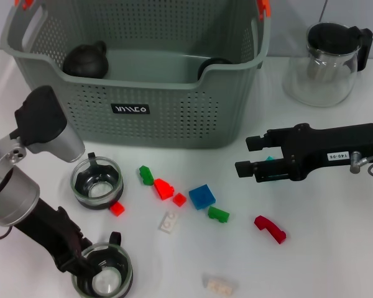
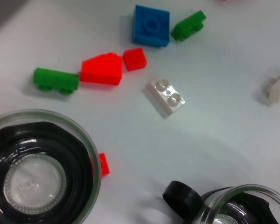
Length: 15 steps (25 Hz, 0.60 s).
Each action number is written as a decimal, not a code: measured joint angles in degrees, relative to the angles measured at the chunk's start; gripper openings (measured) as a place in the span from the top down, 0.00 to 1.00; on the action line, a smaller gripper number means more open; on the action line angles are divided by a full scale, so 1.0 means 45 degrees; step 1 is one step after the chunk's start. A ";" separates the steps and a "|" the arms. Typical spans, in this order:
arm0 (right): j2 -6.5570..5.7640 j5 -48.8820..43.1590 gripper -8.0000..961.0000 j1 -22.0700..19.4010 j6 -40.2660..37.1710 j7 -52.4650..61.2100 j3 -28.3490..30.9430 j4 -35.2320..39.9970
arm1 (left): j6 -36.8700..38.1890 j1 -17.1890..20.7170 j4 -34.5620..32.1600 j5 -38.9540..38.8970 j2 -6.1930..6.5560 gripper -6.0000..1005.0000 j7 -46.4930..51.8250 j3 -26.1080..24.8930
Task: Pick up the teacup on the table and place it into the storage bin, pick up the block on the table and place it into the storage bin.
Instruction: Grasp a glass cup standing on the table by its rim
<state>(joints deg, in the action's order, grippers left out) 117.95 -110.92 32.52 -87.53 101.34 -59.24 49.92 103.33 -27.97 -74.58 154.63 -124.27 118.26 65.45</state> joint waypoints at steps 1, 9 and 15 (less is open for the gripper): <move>-0.0001 0.0000 0.21 0.0000 0.0000 0.0000 0.0000 0.0000 | -0.0031 -0.0029 0.0103 0.0009 0.0007 0.34 0.0001 0.0014; 0.0000 0.0000 0.21 0.0075 0.0028 0.0000 0.0000 -0.0001 | -0.0559 -0.0106 0.0554 0.0226 0.0020 0.51 -0.0045 0.0130; -0.0001 0.0000 0.21 0.0127 0.0135 0.0000 0.0000 0.0000 | -0.0688 -0.0167 0.0735 0.0225 0.0017 0.52 -0.0134 0.0156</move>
<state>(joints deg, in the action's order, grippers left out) 117.95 -110.92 33.09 -86.92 101.34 -59.24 49.92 100.23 -28.73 -71.27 155.64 -124.19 117.66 66.15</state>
